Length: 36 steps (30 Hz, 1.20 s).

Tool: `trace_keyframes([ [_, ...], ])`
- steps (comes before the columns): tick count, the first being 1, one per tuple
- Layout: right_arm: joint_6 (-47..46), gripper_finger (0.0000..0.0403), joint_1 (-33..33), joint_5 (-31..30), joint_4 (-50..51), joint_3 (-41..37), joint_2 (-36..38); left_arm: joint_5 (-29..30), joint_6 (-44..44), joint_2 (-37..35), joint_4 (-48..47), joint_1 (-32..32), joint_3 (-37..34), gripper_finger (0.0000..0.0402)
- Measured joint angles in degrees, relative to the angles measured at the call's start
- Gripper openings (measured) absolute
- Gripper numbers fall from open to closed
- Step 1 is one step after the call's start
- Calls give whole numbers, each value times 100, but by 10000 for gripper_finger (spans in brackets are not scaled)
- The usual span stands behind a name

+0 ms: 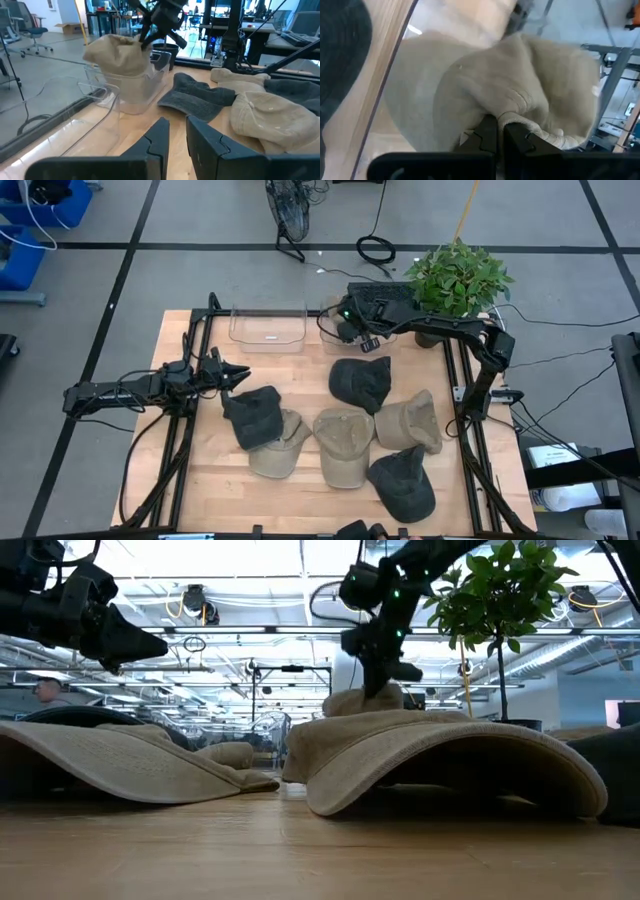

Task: Pick & Place hat
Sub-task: Put the brown cap into the right transparent bin, then put the black cap into the left transparent bin

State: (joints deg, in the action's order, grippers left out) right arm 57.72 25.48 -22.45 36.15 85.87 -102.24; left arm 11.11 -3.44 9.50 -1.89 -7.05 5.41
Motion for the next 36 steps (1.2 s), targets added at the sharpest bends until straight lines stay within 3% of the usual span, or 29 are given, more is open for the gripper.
trace_keyframes([
  [8, -556, 37, 45, -3, -561, -296, 4, -59, -31, 0, 2, 0, 0, 70],
  [17, -1154, 124, 75, -9, -307, -300, 230, -65, -104, 0, 4, 0, 0, 70],
  [26, -1916, 194, -163, -604, -243, -300, 1035, -109, -462, 0, 80, 3, 0, 70],
  [31, -3213, 182, -739, -256, -199, -300, 1512, -112, -708, 0, 100, 2, 0, 70],
  [36, -4800, 107, -1674, 283, -383, -300, 1626, -111, -1082, -1, 396, 0, 0, 70],
])
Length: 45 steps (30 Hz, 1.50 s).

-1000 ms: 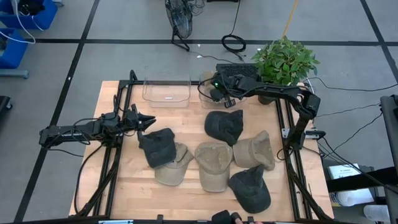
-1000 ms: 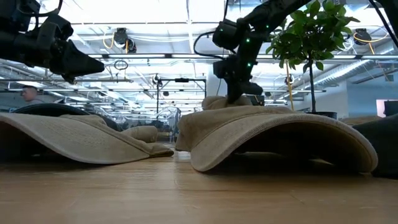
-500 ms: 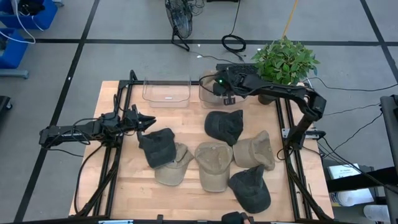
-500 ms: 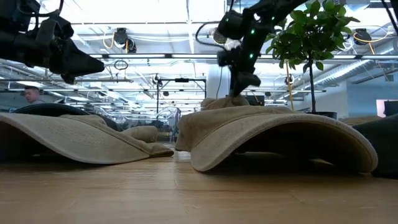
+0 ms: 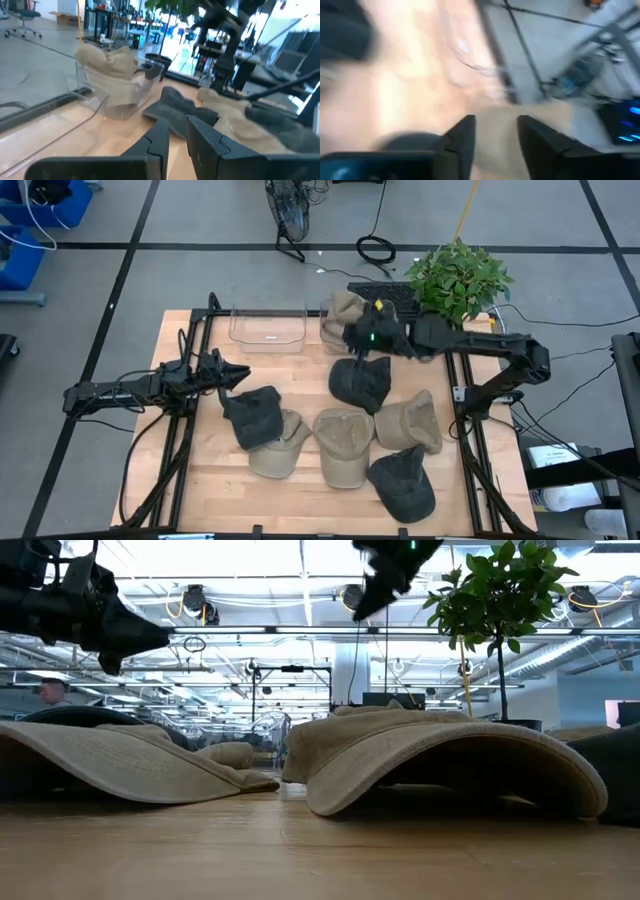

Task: Pick & Place hat
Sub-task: Put the black cap into the left transparent bin

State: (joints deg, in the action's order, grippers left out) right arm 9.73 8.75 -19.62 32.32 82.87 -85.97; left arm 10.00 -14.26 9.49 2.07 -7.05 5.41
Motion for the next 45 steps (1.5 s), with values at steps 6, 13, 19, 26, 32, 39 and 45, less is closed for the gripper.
trace_keyframes([
  [6, -1817, 9, -1053, -123, -281, 0, -194, -3, 15, -1, 275, 0, 0, 70],
  [13, -3911, 2, -1869, -1084, -303, -349, -254, -567, 10, 91, 229, 13, 47, 69],
  [19, -5537, 1, -2332, -1185, -180, -808, -255, -466, 141, 659, -145, 326, 518, 69],
  [26, -6226, 1, -2517, -1185, 489, -933, -250, 350, 203, 1895, -2049, 788, 1931, 69],
  [32, -5752, 0, -2489, -941, 846, -933, -247, 379, 166, 3205, -3138, 911, 3010, 69],
  [39, -5695, 0, -2535, -859, 1797, -933, -241, -106, -315, 4714, -3710, 912, 4112, 94],
  [45, -5685, 0, -2696, -870, 2680, -935, -118, -77, -1560, 5616, -4775, 692, 4836, 167],
])
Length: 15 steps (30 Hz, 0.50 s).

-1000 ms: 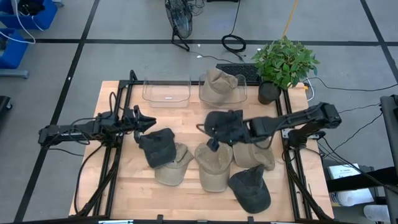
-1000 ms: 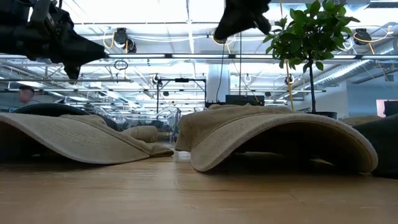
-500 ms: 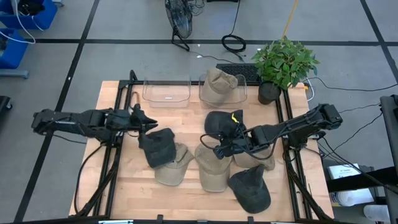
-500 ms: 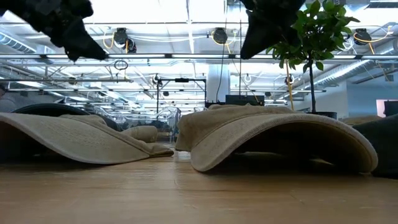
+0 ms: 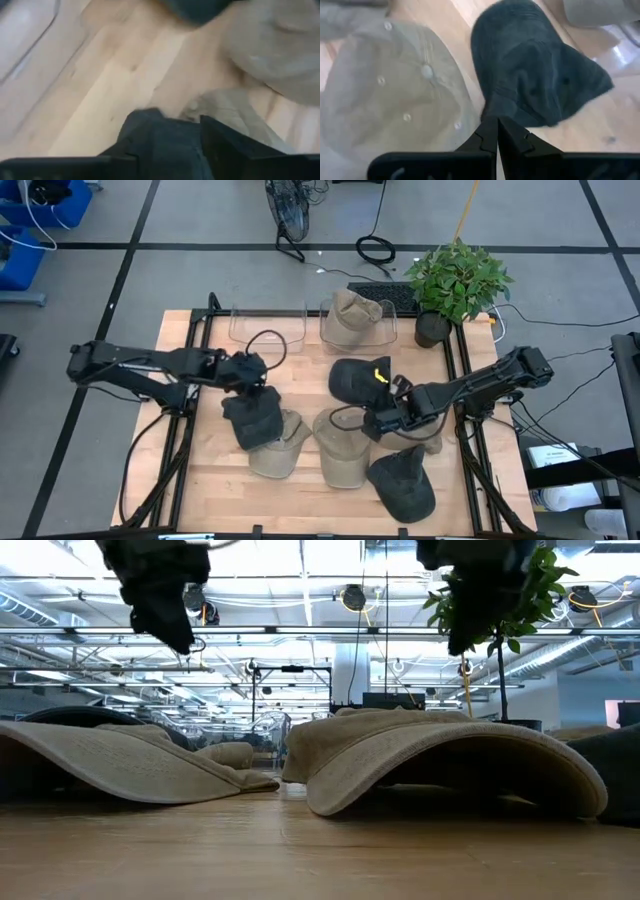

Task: Pick & Place hat
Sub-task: Put the black cap into the left transparent bin

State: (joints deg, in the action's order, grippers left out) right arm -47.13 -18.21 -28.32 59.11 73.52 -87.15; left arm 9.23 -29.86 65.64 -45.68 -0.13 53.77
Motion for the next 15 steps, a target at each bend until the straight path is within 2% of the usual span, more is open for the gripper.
trace_keyframes([
  [3, -53, 0, -68, -2, -22, -352, 328, -201, -728, 172, -507, -183, 114, 211],
  [8, -283, 0, -68, 85, -772, -1655, 1489, -330, -2427, 157, -1416, -297, 119, 269],
  [11, -318, 0, -66, 229, -1408, -2455, 2335, -335, -3438, 68, -1837, -110, 119, 284],
  [15, -338, 0, -66, 307, -2395, -3334, 3340, -462, -4734, -65, -2126, 358, 116, 282],
])
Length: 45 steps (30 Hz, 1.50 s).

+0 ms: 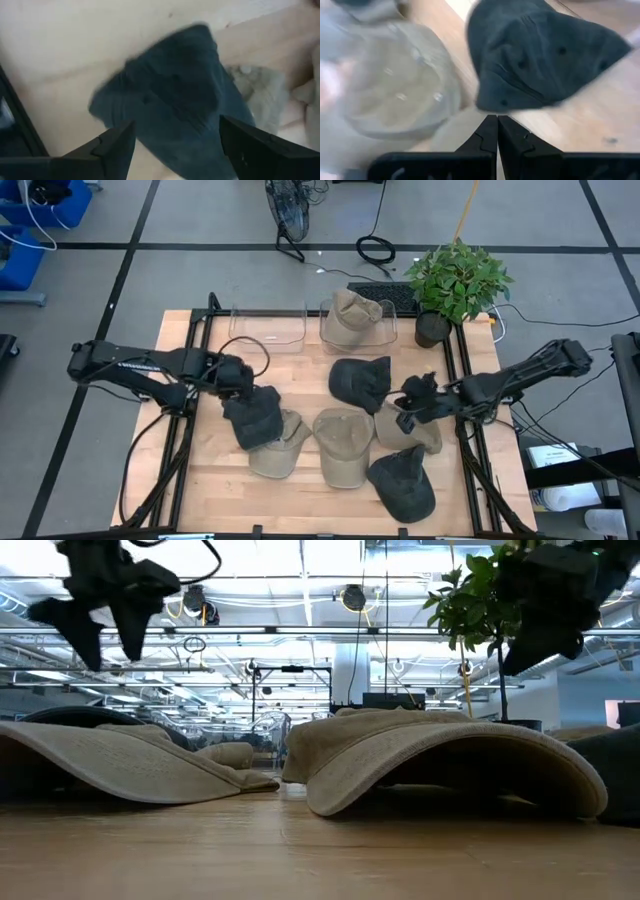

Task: Pick & Place hat
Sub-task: Put the black cap into the left transparent bin

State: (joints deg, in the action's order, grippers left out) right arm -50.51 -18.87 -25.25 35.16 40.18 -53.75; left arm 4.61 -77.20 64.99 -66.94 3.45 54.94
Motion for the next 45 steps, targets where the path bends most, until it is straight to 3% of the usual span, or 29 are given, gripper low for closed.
trace_keyframes([
  [6, 60, 0, 2, 200, -965, -733, 790, -39, -1504, 16, -23, 777, -206, 261],
  [16, 492, 0, 4, 426, -1114, -771, 649, 18, -3934, 6, 752, 1333, -1269, 255],
  [20, 516, 0, 2, 454, -1192, -771, 542, 182, -4428, 6, 1350, 1363, -1779, 255],
  [24, 554, 0, 2, 514, -1256, -771, 466, 715, -4807, 6, 2103, 1335, -2279, 255],
  [31, 643, 0, 0, 607, -1436, -771, 425, 902, -4906, -3, 3671, 1225, -3224, 252],
  [35, 645, 0, 0, 607, -1440, -771, 425, 937, -4853, 15, 3903, 1223, -3318, 194],
  [40, 674, 0, 0, 610, -1471, -771, 425, 1181, -4315, -9, 3849, 1221, -3214, 33],
  [45, 790, 0, 0, 605, -1479, -771, 423, 1530, -3908, -50, 3817, 1221, -2925, 12],
])
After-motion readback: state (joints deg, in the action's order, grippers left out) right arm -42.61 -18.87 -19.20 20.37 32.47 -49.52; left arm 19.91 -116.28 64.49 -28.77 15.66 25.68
